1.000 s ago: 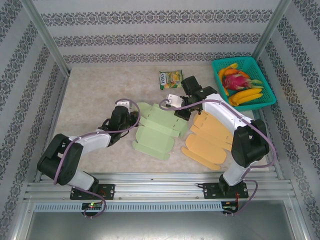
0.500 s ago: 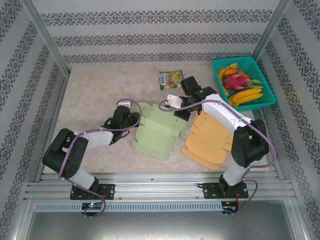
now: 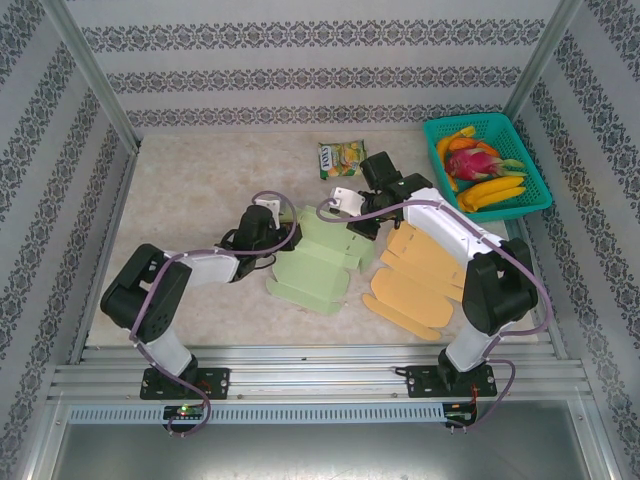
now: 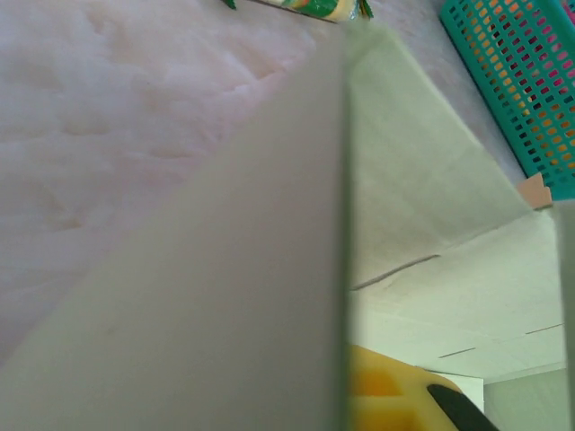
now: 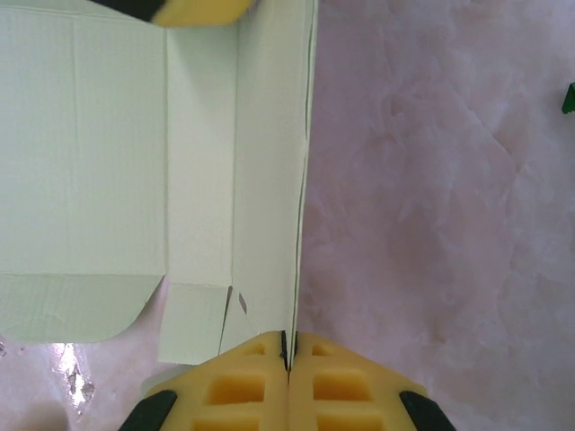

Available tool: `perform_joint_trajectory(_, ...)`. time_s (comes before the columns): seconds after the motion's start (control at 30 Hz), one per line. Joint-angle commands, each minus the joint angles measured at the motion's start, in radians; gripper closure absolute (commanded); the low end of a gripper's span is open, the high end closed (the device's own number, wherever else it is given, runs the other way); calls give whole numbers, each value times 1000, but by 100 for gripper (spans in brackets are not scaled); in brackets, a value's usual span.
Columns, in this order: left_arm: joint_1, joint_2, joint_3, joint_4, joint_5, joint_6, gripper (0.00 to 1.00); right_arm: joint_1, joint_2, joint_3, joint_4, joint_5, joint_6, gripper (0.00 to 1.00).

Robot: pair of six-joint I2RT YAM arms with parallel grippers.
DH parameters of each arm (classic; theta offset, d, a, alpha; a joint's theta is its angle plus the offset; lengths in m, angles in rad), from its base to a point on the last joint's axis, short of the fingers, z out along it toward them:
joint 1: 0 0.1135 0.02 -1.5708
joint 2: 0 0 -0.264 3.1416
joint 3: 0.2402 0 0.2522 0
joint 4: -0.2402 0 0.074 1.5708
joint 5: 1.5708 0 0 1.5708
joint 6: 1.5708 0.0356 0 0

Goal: Fold the paper box

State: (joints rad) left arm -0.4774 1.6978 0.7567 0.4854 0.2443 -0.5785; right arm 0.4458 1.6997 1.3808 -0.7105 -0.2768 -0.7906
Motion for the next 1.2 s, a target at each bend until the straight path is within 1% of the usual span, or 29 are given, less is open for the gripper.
perform_joint_trajectory(0.0,-6,38,14,64,43,-46,82,14,21,-12,8,-9,9,100)
perform_joint_trajectory(0.2,-6,53,8,82,54,-63,83,12,25,-14,13,-6,10,100)
perform_joint_trajectory(0.37,-7,2,-13,58,40,-44,83,10,23,-21,24,10,14,100)
perform_joint_trajectory(0.53,-7,-105,-48,-2,3,4,82,14,-9,-46,74,71,33,100)
perform_joint_trajectory(0.7,-6,-232,-98,-56,-68,53,79,21,-55,-88,132,126,21,100)
perform_joint_trajectory(0.97,-6,-486,-226,-103,-231,125,75,51,-125,-185,257,234,-46,100)
perform_joint_trajectory(1.03,-6,-545,-254,-114,-264,146,73,72,-150,-218,301,271,-77,100)
perform_joint_trajectory(1.17,-3,-617,-281,-171,-303,168,72,100,-196,-258,351,299,-131,100)
